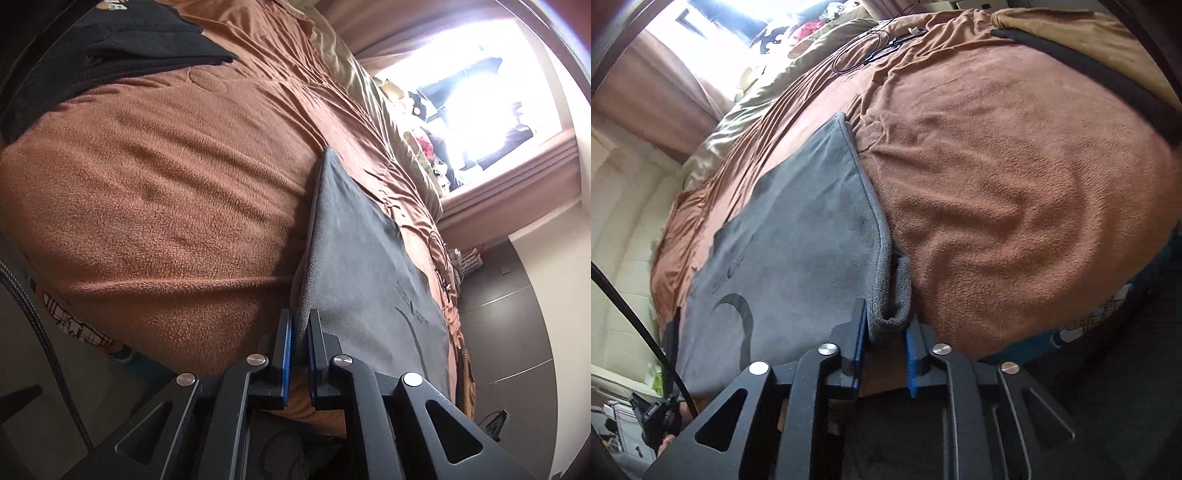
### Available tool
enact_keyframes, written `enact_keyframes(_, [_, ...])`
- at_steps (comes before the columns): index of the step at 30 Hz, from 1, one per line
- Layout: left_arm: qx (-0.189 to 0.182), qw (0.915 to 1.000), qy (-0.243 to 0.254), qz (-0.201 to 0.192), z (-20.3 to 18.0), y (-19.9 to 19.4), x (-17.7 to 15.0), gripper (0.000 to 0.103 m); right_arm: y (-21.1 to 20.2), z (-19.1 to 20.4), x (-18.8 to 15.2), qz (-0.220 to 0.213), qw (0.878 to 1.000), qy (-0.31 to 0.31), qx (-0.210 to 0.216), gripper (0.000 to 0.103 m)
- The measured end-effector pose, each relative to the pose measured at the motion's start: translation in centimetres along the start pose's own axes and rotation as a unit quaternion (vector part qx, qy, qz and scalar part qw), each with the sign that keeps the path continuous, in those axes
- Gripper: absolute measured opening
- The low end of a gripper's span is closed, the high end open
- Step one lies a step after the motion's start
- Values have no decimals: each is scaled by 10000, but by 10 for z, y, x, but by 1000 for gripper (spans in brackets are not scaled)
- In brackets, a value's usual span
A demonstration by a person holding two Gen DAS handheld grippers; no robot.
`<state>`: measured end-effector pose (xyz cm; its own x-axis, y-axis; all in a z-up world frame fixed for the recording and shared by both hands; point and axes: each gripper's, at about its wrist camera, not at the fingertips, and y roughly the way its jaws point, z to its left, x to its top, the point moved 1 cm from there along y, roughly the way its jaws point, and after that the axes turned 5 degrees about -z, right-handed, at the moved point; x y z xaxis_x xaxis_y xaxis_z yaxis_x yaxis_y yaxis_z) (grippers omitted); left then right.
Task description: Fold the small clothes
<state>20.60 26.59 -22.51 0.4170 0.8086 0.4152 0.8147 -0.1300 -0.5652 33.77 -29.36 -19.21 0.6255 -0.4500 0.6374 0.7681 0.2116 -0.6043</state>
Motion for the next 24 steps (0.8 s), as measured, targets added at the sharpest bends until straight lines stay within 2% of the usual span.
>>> enact_keyframes(2, [-15, 10000, -77, 18, 5, 2, -2, 8, -13, 8, 2, -164, 9996, -182, -121, 51])
enact_keyframes(3, [-64, 9999, -108, 32, 6, 3, -3, 12, -20, 14, 4, -247, 9992, -267, -176, 51])
enact_keyframes(6, [-125, 9998, -130, 12, 9, 4, -6, 43, -31, 39, 3, -346, 9975, -598, -160, 51])
enact_keyframes(7, [-169, 9997, -150, -22, 10, 5, -6, 46, -33, 49, 3, -362, 9964, -742, -178, 51])
enact_keyframes(10, [-295, 9993, -228, -48, 13, 5, -10, 46, -33, 79, -5, -372, 9922, -1163, -236, 51])
enact_keyframes(16, [-566, 9972, -487, -81, 19, 6, -17, 46, -20, 124, -24, -169, 9847, -1733, 36, 50])
enact_keyframes(20, [-708, 9957, -596, -72, 19, 9, -20, 46, -4, 153, -35, 25, 9794, -2010, 195, 39])
enact_keyframes(24, [-690, 9959, -575, -126, 16, 12, -19, 45, 21, 174, -45, 238, 9726, -2295, 267, 31])
